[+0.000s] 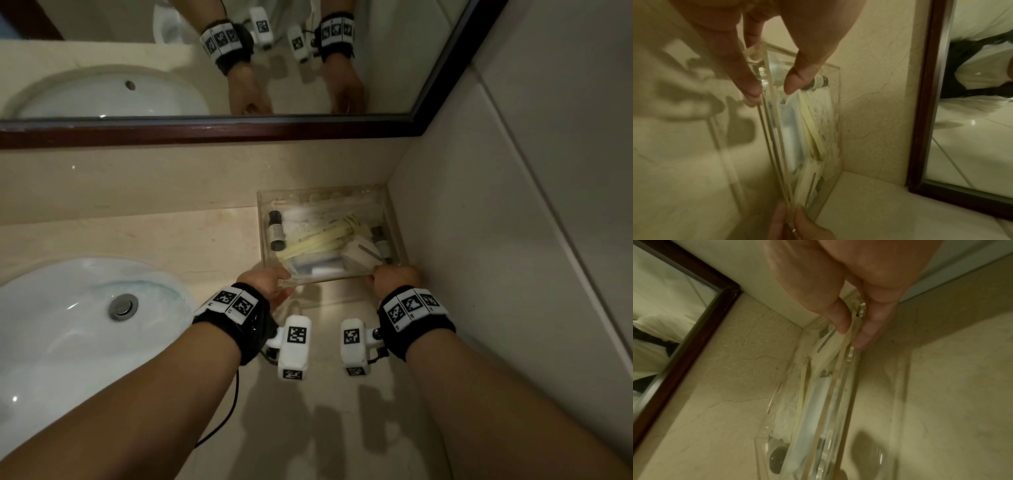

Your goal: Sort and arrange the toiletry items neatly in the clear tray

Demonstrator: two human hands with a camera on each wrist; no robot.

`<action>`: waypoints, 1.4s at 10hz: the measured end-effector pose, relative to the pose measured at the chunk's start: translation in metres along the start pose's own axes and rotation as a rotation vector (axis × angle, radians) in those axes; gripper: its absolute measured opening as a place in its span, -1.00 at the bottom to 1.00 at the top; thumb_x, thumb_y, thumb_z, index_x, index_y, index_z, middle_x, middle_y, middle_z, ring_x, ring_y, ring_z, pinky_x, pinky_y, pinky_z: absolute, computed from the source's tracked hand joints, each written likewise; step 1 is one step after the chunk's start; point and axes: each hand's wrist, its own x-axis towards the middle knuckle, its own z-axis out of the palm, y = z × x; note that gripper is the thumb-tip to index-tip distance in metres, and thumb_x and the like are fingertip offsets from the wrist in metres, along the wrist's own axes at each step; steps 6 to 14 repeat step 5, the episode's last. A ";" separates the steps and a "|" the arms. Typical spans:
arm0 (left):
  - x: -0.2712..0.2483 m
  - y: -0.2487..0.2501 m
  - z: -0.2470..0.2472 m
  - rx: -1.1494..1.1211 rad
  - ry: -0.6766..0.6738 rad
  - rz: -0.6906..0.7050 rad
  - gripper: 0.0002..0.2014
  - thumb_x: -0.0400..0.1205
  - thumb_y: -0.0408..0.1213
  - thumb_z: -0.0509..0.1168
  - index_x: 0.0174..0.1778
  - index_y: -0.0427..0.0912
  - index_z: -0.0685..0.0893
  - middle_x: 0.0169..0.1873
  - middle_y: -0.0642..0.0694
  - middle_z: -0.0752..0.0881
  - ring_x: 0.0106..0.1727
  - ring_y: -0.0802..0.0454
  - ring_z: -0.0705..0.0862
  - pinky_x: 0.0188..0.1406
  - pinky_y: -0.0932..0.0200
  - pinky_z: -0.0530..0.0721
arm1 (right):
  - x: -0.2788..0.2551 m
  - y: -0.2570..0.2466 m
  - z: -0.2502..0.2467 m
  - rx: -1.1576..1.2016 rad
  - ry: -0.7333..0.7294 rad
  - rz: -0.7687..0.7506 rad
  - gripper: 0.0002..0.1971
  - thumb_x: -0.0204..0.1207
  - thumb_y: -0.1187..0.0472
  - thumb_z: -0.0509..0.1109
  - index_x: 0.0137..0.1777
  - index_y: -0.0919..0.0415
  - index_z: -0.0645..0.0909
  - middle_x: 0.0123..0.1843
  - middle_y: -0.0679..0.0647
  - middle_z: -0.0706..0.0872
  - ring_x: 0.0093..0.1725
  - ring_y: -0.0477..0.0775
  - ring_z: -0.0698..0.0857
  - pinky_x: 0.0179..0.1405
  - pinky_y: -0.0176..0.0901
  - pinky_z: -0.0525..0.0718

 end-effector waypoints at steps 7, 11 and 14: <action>-0.092 0.015 -0.040 -0.146 0.088 0.208 -0.93 0.63 -0.36 0.31 -0.16 -0.26 0.63 -0.25 -0.14 0.69 -0.29 -0.06 0.68 -0.26 0.08 0.65 | -0.041 -0.040 -0.014 0.649 -0.153 0.171 -0.74 0.51 0.23 0.40 0.18 0.18 0.52 -0.11 0.25 0.63 -0.43 0.16 0.56 -0.37 -0.06 0.60; -0.092 0.015 -0.040 -0.146 0.088 0.208 -0.93 0.63 -0.36 0.31 -0.16 -0.26 0.63 -0.25 -0.14 0.69 -0.29 -0.06 0.68 -0.26 0.08 0.65 | -0.041 -0.040 -0.014 0.649 -0.153 0.171 -0.74 0.51 0.23 0.40 0.18 0.18 0.52 -0.11 0.25 0.63 -0.43 0.16 0.56 -0.37 -0.06 0.60; -0.092 0.015 -0.040 -0.146 0.088 0.208 -0.93 0.63 -0.36 0.31 -0.16 -0.26 0.63 -0.25 -0.14 0.69 -0.29 -0.06 0.68 -0.26 0.08 0.65 | -0.041 -0.040 -0.014 0.649 -0.153 0.171 -0.74 0.51 0.23 0.40 0.18 0.18 0.52 -0.11 0.25 0.63 -0.43 0.16 0.56 -0.37 -0.06 0.60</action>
